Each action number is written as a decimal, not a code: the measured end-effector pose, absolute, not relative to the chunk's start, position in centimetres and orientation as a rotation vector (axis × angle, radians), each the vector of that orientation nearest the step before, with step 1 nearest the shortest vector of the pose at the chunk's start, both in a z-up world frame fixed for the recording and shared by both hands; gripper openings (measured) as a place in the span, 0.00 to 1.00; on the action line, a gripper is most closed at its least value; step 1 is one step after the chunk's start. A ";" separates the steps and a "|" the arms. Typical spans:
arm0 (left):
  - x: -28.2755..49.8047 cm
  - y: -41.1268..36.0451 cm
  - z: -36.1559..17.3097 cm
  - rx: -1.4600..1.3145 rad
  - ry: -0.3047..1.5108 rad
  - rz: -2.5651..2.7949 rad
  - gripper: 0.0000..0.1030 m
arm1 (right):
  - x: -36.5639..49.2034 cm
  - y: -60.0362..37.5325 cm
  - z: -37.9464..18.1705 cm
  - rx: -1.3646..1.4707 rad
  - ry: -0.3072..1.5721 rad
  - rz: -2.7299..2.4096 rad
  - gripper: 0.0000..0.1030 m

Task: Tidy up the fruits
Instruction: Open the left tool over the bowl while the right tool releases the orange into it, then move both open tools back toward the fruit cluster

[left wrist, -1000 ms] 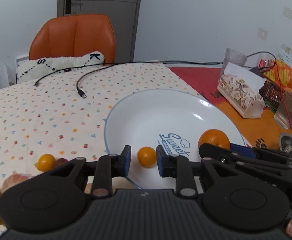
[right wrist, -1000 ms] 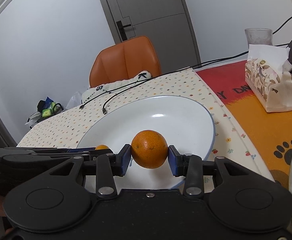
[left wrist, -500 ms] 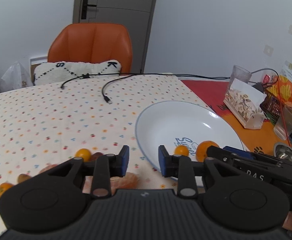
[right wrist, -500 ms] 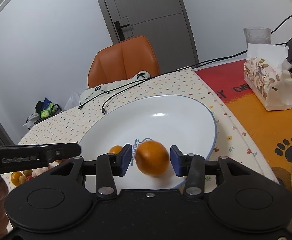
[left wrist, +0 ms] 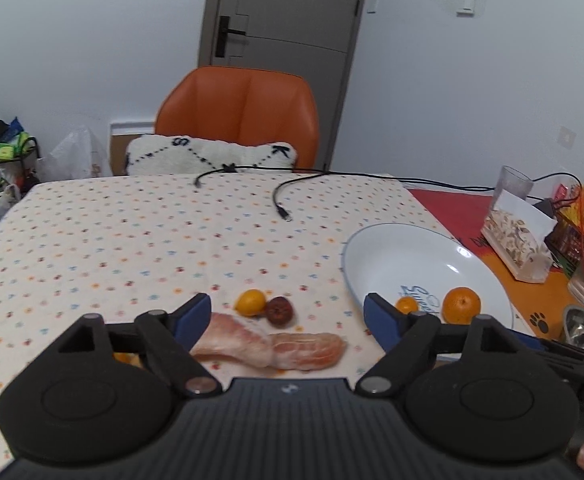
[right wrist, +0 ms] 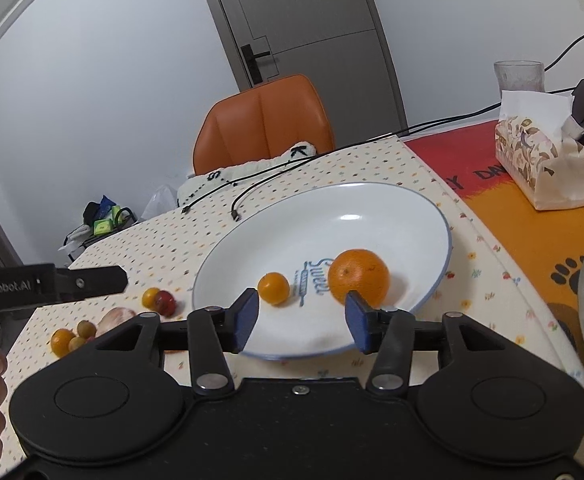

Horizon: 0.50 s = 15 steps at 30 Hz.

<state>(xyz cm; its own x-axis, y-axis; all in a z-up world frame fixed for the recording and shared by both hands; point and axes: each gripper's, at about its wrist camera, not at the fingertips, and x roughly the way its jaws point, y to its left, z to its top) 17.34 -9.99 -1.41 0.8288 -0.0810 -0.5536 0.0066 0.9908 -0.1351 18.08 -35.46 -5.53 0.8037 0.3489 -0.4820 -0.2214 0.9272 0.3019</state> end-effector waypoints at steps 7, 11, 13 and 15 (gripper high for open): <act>15.5 -8.1 -1.0 -0.132 0.580 -0.014 0.86 | 16.1 -34.8 -4.9 0.243 0.544 0.317 0.60; 14.4 -6.8 -1.0 -0.140 0.569 0.007 0.88 | 15.2 -34.4 -4.4 0.244 0.527 0.325 0.71; 13.9 -6.1 -1.1 -0.142 0.568 0.022 0.88 | 14.8 -34.1 -4.3 0.245 0.522 0.331 0.76; 13.5 -5.5 -1.2 -0.142 0.568 0.037 0.88 | 14.5 -33.8 -4.2 0.258 0.517 0.351 0.85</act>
<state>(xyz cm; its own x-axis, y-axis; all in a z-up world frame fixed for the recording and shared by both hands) 13.50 -5.49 -1.24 0.8426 -0.0045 -0.5385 -0.0740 0.9895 -0.1242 14.46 -33.76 -4.16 0.8122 0.3887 -0.4350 -0.2604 0.9088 0.3259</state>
